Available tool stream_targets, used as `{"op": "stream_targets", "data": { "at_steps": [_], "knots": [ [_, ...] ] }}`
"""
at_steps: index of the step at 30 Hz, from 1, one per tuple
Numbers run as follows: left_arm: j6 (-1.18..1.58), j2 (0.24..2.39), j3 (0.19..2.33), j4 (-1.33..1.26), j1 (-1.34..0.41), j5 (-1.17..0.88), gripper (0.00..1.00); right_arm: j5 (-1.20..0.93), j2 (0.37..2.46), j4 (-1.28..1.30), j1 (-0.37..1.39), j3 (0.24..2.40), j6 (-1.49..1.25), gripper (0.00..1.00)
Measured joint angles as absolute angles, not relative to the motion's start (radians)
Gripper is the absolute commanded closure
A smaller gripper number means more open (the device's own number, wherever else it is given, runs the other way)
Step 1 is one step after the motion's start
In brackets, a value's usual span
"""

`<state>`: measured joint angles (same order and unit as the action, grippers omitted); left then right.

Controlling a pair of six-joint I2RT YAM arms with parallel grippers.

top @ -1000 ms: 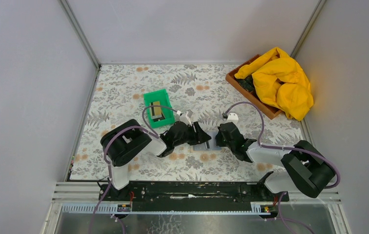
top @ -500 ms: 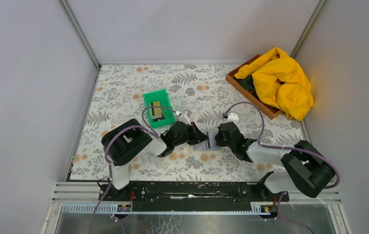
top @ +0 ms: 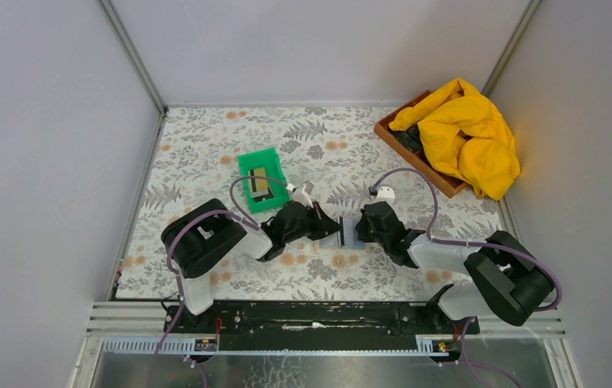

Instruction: Take the credit cards out of the card holder

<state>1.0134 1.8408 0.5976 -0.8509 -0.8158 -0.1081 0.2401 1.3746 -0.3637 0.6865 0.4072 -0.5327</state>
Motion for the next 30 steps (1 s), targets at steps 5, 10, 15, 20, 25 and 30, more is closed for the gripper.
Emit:
{"op": "stream_targets", "data": {
  "at_steps": [5, 10, 15, 20, 25, 30],
  "knots": [
    [1.011, 1.821, 0.577, -0.852, -0.804, -0.109, 1.0, 0.24, 1.377, -0.366, 0.686, 0.408, -0.533, 1.0],
    [1.006, 1.784, 0.539, -0.847, -0.788, -0.109, 1.0, 0.24, 1.378, -0.366, 0.686, 0.408, -0.533, 1.0],
    [0.936, 1.625, 0.532, -0.696, -0.768, -0.078, 1.0, 0.237, 1.379, -0.37, 0.686, 0.408, -0.533, 1.0],
    [0.856, 1.447, 0.545, -0.514, -0.749, -0.03, 1.0, 0.237, 1.379, -0.37, 0.686, 0.408, -0.533, 1.0],
    [0.818, 1.276, 0.537, -0.421, -0.659, -0.07, 1.0, 0.21, 1.375, -0.387, 0.684, 0.402, -0.527, 1.0],
    [0.813, 1.162, 0.497, -0.426, -0.596, -0.171, 1.0, 0.072, 1.223, -0.511, 0.683, 0.286, -0.49, 1.0]
  ]
}}
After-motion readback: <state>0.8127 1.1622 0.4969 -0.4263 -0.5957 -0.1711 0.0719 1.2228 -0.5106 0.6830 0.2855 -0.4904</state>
